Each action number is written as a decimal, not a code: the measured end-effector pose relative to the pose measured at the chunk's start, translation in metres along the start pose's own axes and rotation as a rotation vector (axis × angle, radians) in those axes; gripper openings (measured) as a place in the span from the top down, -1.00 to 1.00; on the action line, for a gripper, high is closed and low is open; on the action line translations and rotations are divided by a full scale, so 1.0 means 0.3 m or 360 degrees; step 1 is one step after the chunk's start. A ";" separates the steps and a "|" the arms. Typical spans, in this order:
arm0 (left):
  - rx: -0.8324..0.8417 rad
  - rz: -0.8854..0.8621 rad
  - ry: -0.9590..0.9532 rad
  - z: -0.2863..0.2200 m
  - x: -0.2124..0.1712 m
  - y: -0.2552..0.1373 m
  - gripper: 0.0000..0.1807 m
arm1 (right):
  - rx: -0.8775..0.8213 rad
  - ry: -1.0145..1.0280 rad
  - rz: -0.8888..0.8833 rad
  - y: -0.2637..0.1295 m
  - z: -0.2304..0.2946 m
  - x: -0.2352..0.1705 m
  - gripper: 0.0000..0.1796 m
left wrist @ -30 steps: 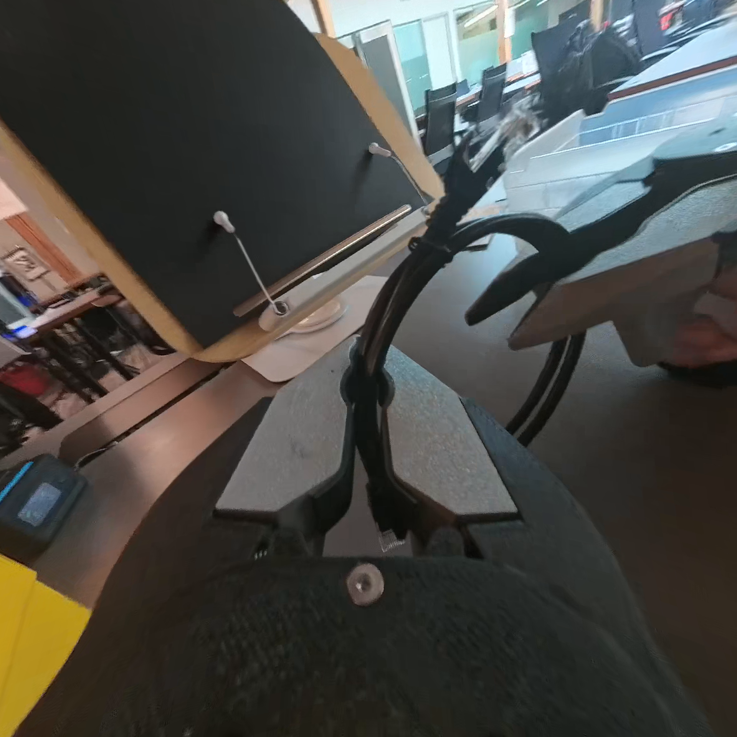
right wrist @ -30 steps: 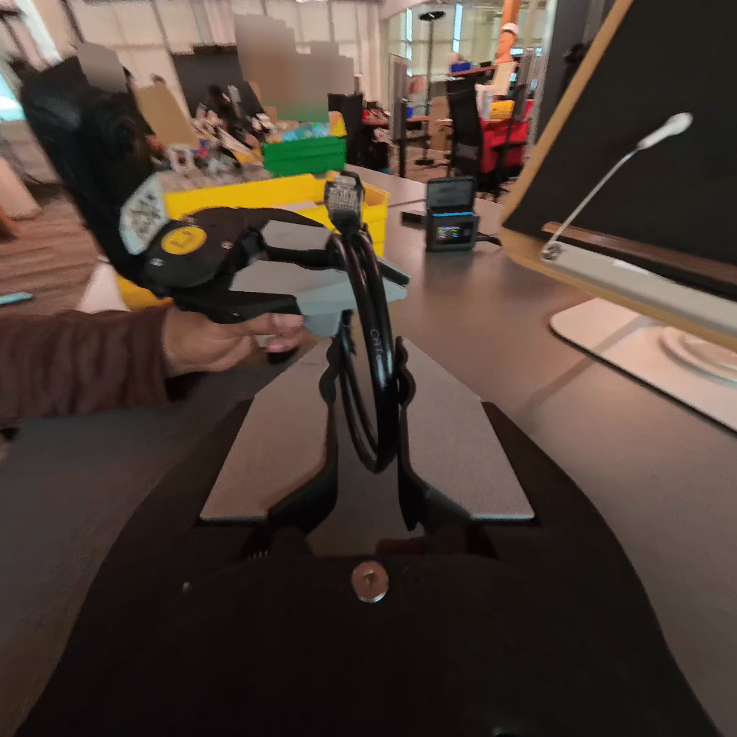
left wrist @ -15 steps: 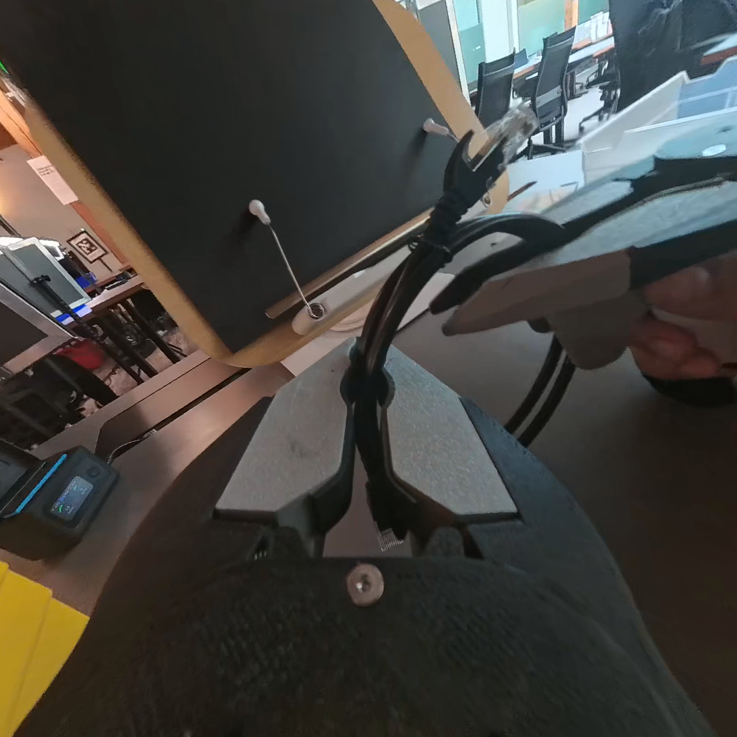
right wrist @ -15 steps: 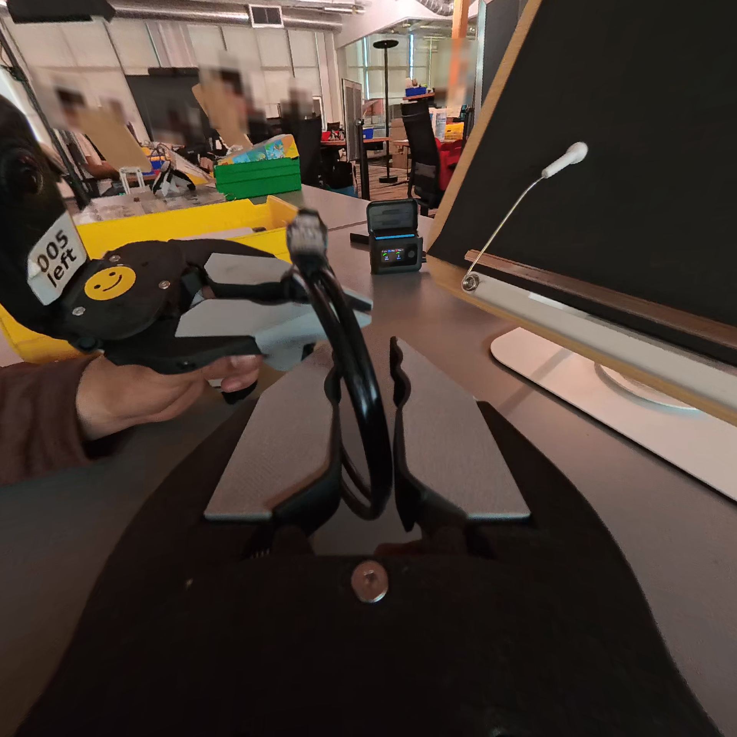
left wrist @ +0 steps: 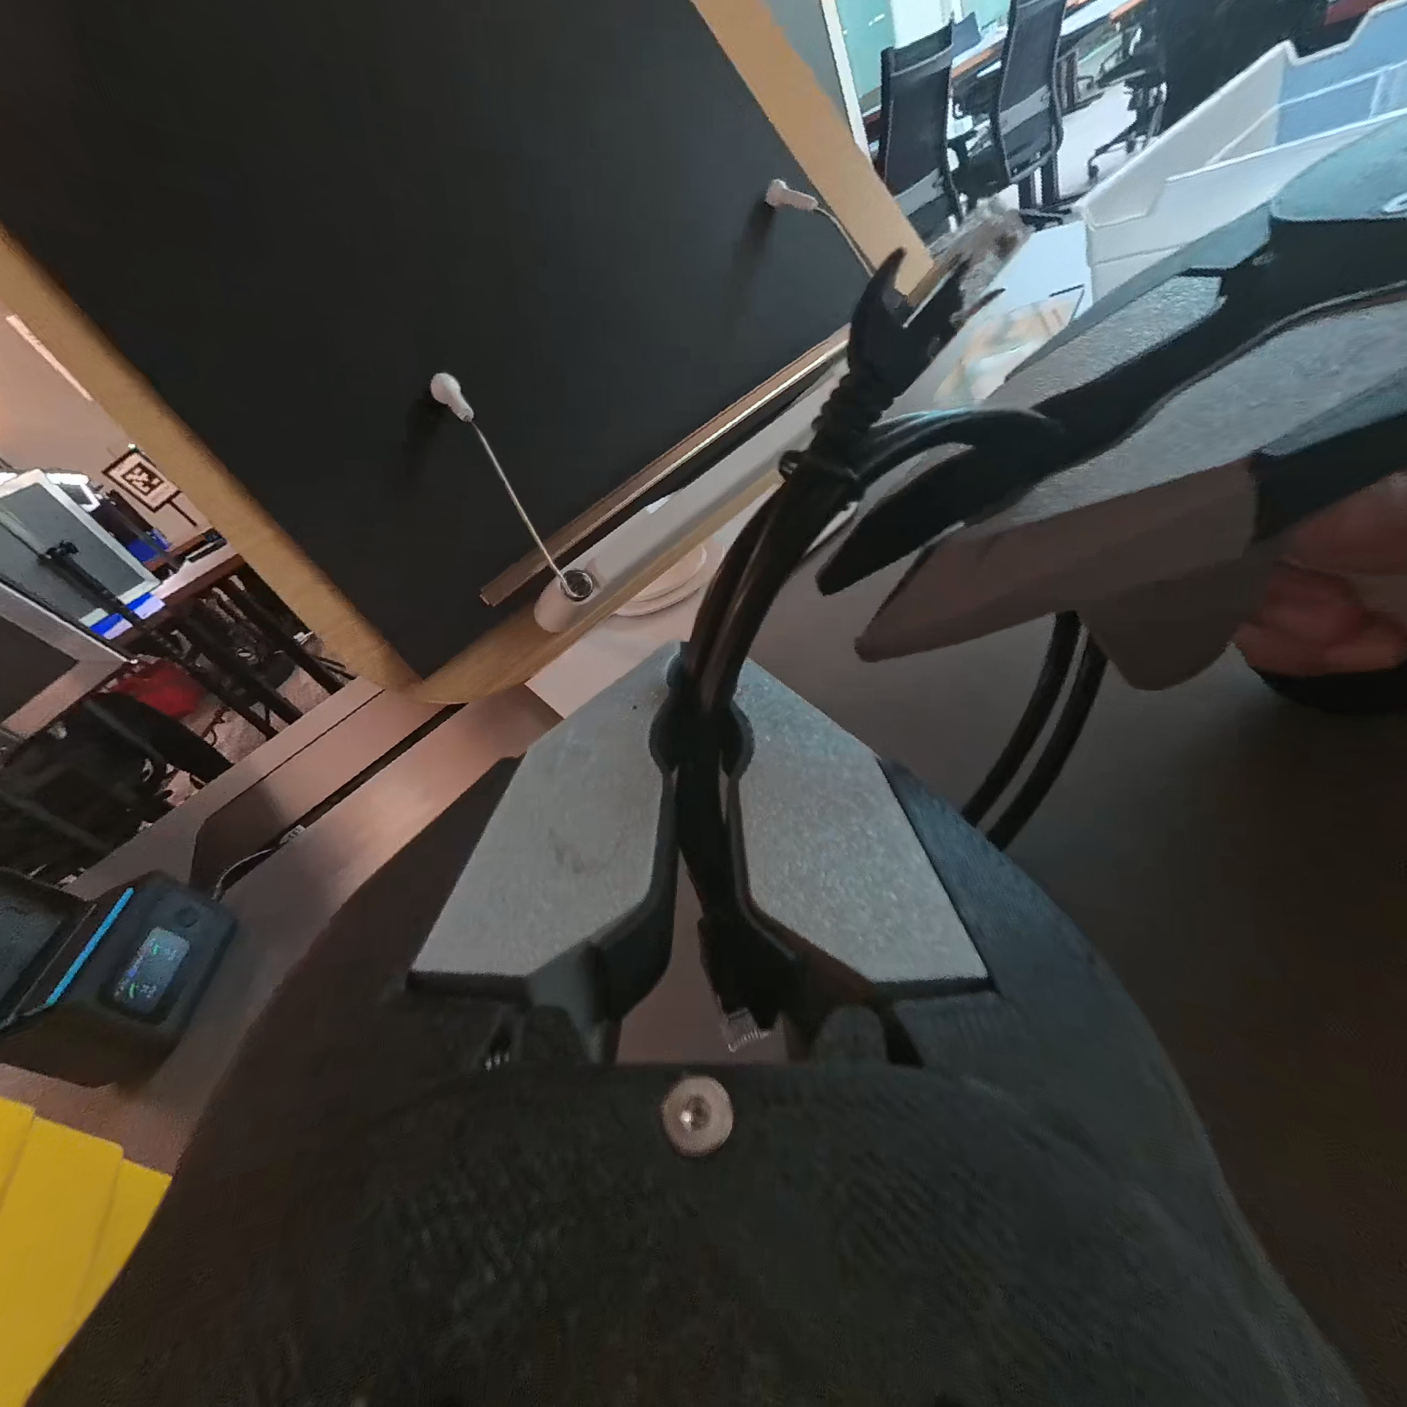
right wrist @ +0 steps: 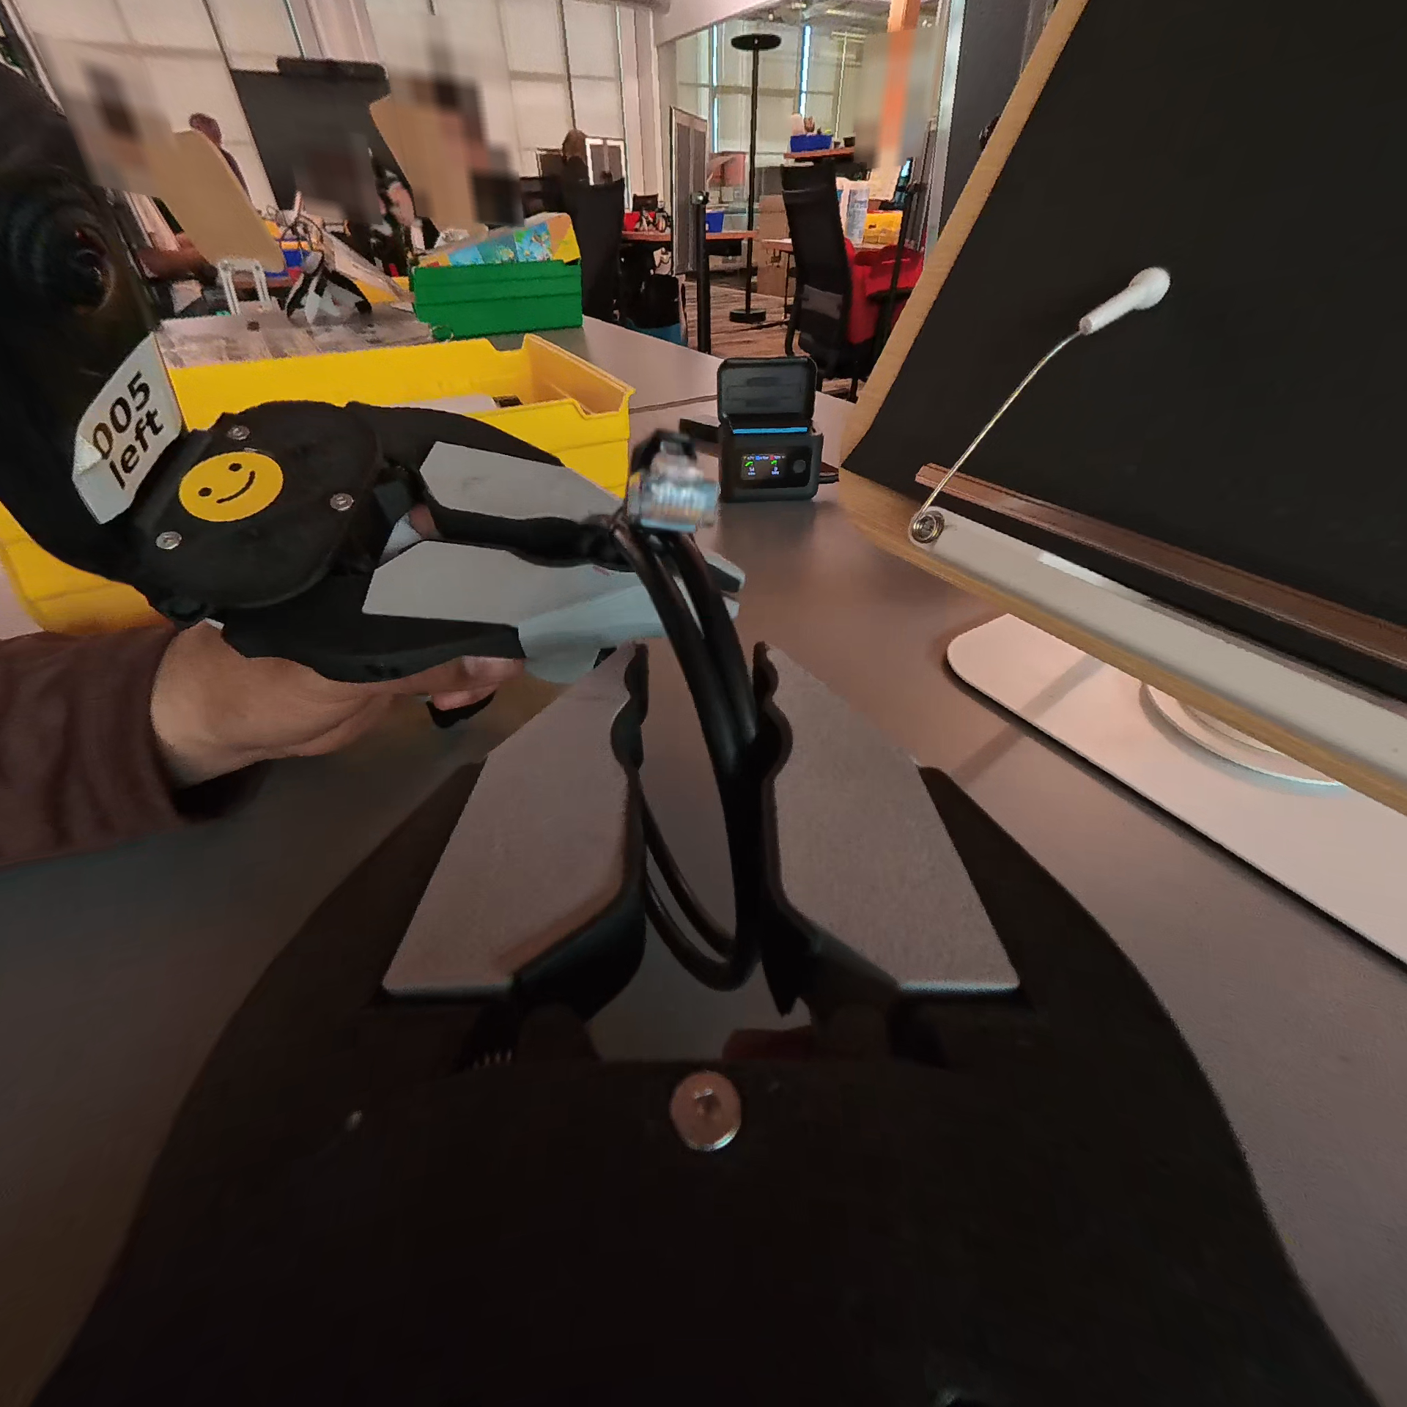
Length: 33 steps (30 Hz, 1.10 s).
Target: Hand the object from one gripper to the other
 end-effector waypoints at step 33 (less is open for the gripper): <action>-0.0117 -0.0069 -0.0326 0.091 -0.006 -0.031 0.98 | 0.0106 -0.0027 -0.0017 -0.049 0.013 0.054 0.63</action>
Point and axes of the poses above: each gripper's, where its closed fingertips meet, y out along the fingers, x out of its top, z = x × y across the jaws, the point moved 6 cm from there along -y, back along the fingers, and after that the axes turned 4 degrees about z, right-handed, at the moved point
